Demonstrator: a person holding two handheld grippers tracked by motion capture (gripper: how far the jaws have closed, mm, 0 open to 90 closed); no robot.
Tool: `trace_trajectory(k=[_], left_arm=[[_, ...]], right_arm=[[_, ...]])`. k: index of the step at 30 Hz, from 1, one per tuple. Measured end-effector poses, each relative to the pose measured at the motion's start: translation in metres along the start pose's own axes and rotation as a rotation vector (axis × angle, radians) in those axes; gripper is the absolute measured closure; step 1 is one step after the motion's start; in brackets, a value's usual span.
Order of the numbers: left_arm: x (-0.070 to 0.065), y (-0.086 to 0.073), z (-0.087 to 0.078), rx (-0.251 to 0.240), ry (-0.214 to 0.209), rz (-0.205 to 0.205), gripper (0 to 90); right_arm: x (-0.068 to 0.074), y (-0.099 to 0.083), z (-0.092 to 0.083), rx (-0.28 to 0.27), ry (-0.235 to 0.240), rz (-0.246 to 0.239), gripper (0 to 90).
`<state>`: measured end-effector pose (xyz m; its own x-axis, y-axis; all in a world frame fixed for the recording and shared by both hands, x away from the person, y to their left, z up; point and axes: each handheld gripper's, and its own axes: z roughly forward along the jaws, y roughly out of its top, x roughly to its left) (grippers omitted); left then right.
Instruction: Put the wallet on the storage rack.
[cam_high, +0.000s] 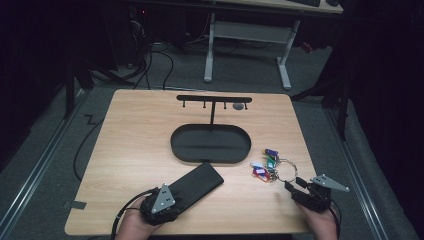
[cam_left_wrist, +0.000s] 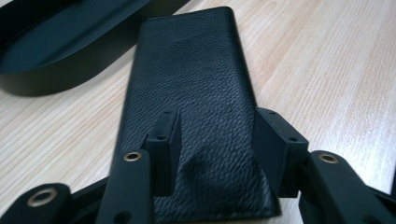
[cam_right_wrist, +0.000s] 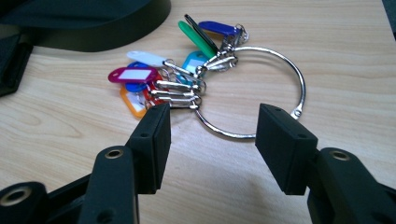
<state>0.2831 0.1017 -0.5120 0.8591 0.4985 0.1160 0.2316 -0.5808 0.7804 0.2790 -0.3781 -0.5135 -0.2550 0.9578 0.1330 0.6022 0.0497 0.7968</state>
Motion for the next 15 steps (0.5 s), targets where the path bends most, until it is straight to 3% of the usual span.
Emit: trace_trajectory(k=[9,10,11,12,13,14,15], left_arm=[[-0.010,0.003,0.012,0.026,0.007,0.056,48.9],[-0.014,0.002,0.017,0.050,0.032,0.094,47.5],[-0.014,0.002,0.017,0.050,0.032,0.094,46.9],[-0.020,0.000,0.019,0.056,0.068,0.152,46.6],[-0.020,0.000,0.019,0.056,0.068,0.152,46.1],[-0.025,0.000,0.021,0.069,0.098,0.192,45.1],[-0.025,0.000,0.021,0.069,0.098,0.192,45.3]], right_arm=[[-0.001,-0.003,-0.001,0.007,-0.008,0.003,45.0],[-0.002,-0.002,-0.001,0.008,-0.007,-0.005,44.9],[-0.001,-0.002,0.000,0.009,-0.006,-0.003,44.9],[0.000,-0.002,0.000,0.012,-0.005,-0.001,44.9],[0.000,-0.001,0.001,0.010,-0.003,-0.009,44.9],[0.001,-0.001,0.001,0.011,-0.003,-0.007,44.8],[0.001,-0.001,0.001,0.011,-0.003,-0.007,44.8]])
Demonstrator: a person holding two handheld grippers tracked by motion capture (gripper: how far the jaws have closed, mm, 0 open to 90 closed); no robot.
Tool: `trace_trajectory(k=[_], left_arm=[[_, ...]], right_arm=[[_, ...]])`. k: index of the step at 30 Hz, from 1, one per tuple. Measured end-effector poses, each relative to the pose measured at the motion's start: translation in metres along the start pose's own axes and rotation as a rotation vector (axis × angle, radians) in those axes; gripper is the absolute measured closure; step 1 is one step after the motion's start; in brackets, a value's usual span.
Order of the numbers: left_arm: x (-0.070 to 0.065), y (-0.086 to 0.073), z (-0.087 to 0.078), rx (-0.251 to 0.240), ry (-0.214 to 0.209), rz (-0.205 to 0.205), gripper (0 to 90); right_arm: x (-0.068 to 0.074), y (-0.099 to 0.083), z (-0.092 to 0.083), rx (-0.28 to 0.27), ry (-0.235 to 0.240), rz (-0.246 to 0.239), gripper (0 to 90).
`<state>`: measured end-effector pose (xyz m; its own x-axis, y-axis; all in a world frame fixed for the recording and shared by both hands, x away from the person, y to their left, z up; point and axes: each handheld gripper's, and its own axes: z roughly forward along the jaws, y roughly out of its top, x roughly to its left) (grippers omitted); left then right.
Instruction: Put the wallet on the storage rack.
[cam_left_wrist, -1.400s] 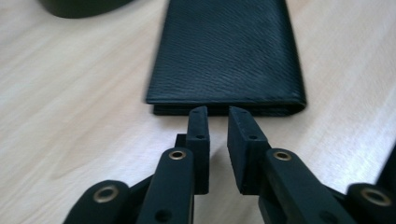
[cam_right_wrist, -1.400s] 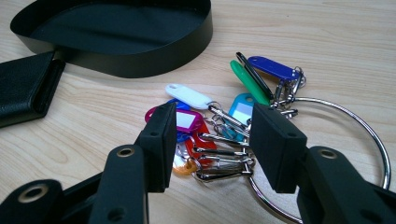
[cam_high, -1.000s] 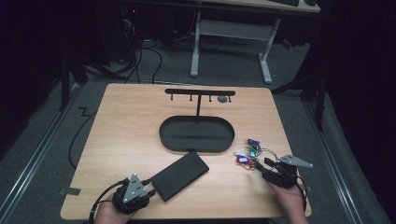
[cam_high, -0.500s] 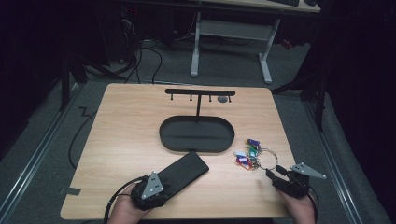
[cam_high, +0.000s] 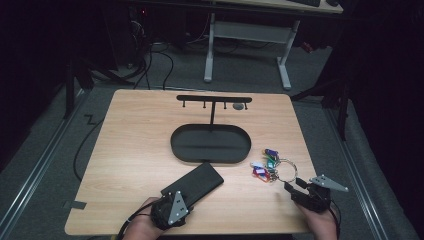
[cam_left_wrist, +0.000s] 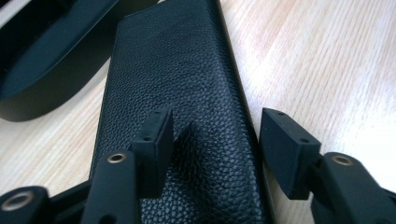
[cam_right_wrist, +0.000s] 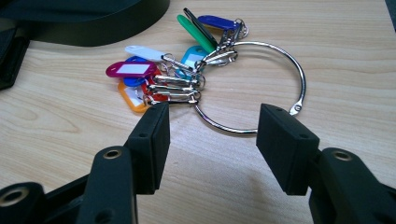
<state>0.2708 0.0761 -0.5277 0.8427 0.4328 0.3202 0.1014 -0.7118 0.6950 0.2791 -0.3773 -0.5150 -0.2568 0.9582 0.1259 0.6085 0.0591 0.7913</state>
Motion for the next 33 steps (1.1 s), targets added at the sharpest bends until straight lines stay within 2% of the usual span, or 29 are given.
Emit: trace_trajectory(k=[1,7,12,14,19,24,33], left_arm=[[-0.004,0.000,0.000,0.003,0.035,0.028,47.9],[-0.005,-0.002,-0.001,-0.010,0.039,0.062,56.0],[-0.005,-0.003,-0.002,-0.017,0.036,0.058,63.5],[-0.003,-0.003,-0.003,-0.024,0.025,0.048,64.6],[-0.002,-0.003,-0.005,-0.027,0.025,0.046,69.1],[-0.001,-0.003,-0.007,-0.032,0.029,0.042,71.8],[0.006,-0.003,-0.017,-0.086,0.023,-0.031,78.3]], right_arm=[[0.001,0.001,0.001,0.001,0.004,-0.001,44.8],[0.003,0.003,0.005,0.003,0.014,-0.003,44.8],[0.003,0.004,0.006,0.000,0.020,-0.007,44.8],[0.003,0.004,0.005,0.001,0.020,-0.002,44.8],[0.002,0.004,0.004,-0.006,0.022,-0.004,44.8],[0.000,0.003,0.003,-0.007,0.023,0.013,44.9],[0.001,0.003,0.003,-0.011,0.020,0.015,45.0]])
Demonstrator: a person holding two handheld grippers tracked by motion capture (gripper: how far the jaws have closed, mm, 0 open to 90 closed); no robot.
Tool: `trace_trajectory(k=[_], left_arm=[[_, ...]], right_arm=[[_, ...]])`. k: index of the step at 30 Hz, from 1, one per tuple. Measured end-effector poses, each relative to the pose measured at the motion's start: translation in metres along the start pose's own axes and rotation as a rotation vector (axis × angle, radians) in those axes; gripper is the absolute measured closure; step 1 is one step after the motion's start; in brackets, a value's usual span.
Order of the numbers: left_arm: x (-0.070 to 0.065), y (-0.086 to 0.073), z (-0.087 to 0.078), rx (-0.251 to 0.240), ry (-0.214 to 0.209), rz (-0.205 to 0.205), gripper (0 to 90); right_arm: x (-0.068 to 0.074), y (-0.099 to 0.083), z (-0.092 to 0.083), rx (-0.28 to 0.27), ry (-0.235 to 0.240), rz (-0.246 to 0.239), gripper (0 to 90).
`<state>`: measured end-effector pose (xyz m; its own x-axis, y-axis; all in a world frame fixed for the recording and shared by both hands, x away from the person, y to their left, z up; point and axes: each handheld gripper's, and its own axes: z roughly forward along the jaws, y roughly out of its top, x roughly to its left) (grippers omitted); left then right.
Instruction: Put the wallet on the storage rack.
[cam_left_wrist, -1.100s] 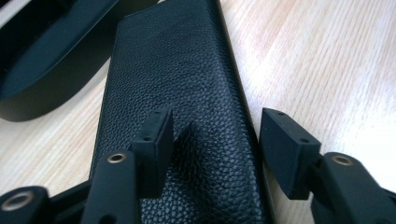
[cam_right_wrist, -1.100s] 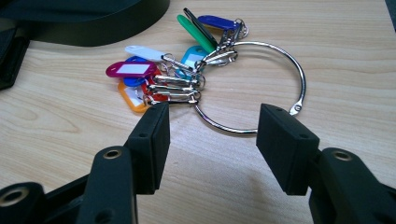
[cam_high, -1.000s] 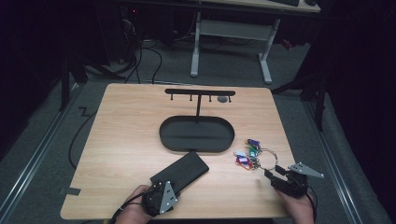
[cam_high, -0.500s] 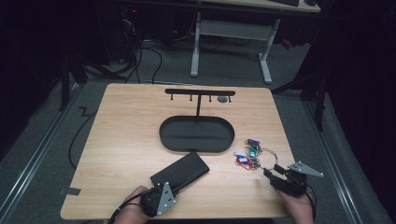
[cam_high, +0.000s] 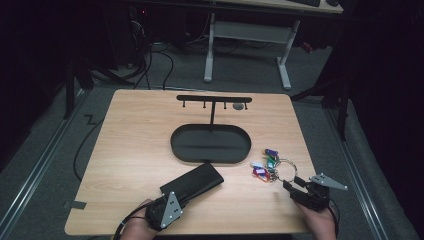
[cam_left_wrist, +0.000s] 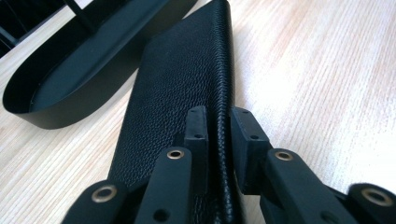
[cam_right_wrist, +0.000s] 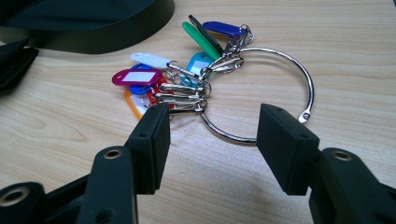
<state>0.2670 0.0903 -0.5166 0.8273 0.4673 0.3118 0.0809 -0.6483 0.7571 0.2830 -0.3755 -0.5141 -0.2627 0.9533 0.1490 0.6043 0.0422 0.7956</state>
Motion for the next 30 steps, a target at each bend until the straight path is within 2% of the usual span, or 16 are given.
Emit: trace_trajectory(k=[1,2,3,5,8,11,12,19,21,23,24,25,26,30], left_arm=[[0.001,0.000,-0.001,-0.003,-0.001,-0.005,78.7],[0.004,0.000,-0.004,-0.022,-0.006,-0.034,79.2],[0.006,0.000,-0.005,-0.031,-0.006,-0.046,80.0],[0.008,0.000,-0.007,-0.035,-0.007,-0.056,80.6],[0.014,0.000,-0.014,-0.068,-0.006,-0.100,81.2],[0.016,0.000,-0.017,-0.087,-0.006,-0.122,81.7],[0.018,-0.001,-0.020,-0.101,-0.008,-0.143,81.9],[0.025,-0.001,-0.028,-0.153,-0.018,-0.194,82.6],[0.029,-0.003,-0.031,-0.179,-0.034,-0.232,82.7],[0.031,-0.003,-0.032,-0.186,-0.038,-0.242,82.8],[0.034,-0.004,-0.034,-0.197,-0.046,-0.267,82.8],[0.034,-0.004,-0.034,-0.197,-0.046,-0.267,82.9],[0.037,-0.005,-0.036,-0.208,-0.054,-0.291,83.0],[0.042,-0.007,-0.040,-0.222,-0.056,-0.329,83.0]], right_arm=[[0.000,0.000,0.000,0.000,-0.002,0.000,45.0],[0.000,0.000,0.000,-0.001,-0.004,0.000,45.0],[0.000,0.000,0.000,0.000,-0.006,0.004,45.0],[0.000,0.000,0.000,0.000,-0.006,0.007,45.0],[-0.001,0.000,-0.001,-0.006,-0.008,0.011,45.0],[-0.003,-0.001,-0.001,-0.007,-0.009,0.013,45.0],[-0.004,-0.002,0.000,-0.003,-0.007,0.027,45.0],[-0.003,-0.001,0.001,-0.005,-0.003,0.030,45.0],[-0.003,-0.001,0.001,-0.005,-0.003,0.032,45.0],[-0.003,-0.001,0.000,-0.004,-0.004,0.033,45.0],[-0.003,-0.001,0.000,-0.007,-0.006,0.031,45.0],[-0.003,-0.001,0.000,-0.007,-0.006,0.031,45.0],[-0.003,0.000,-0.001,-0.008,-0.006,0.031,45.0],[-0.004,0.000,0.000,-0.008,-0.007,0.032,45.1]])
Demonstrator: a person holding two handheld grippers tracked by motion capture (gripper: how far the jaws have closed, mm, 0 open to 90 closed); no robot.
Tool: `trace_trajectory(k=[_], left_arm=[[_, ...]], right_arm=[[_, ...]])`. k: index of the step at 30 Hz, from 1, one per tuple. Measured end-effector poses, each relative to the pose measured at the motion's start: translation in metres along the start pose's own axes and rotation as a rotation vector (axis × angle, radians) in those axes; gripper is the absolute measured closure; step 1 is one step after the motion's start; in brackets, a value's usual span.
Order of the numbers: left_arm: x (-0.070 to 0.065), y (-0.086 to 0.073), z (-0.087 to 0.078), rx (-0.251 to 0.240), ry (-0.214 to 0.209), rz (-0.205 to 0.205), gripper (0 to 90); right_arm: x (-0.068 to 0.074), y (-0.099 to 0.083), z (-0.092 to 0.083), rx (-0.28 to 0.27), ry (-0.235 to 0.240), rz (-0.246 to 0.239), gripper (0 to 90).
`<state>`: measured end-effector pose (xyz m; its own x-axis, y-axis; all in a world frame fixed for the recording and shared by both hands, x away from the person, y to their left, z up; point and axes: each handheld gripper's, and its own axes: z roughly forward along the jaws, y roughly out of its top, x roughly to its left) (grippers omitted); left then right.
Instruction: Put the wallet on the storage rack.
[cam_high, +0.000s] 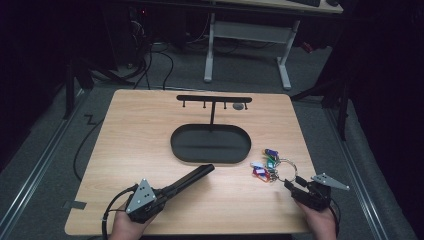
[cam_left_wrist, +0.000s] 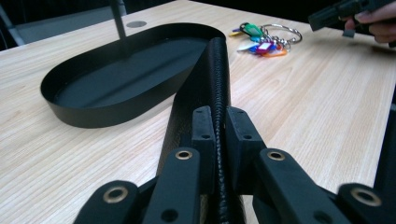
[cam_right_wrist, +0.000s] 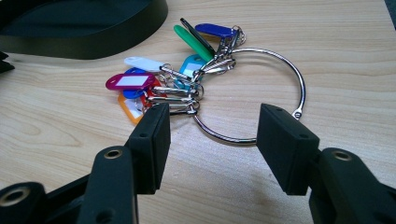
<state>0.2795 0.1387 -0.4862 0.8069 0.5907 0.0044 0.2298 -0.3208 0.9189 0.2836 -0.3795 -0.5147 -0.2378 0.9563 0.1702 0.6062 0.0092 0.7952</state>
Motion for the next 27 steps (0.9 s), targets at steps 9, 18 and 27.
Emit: trace_trajectory(k=[9,18,27], left_arm=[[0.019,-0.003,-0.009,-0.031,0.010,-0.087,82.8],[0.033,-0.008,-0.011,-0.059,0.014,-0.139,81.9],[0.046,-0.014,-0.013,-0.077,0.056,-0.151,78.5]], right_arm=[[-0.002,0.000,-0.001,-0.003,0.001,0.002,45.1],[-0.001,0.000,-0.001,-0.002,0.003,0.000,45.1],[-0.001,0.000,0.000,0.002,0.004,-0.004,45.1]])
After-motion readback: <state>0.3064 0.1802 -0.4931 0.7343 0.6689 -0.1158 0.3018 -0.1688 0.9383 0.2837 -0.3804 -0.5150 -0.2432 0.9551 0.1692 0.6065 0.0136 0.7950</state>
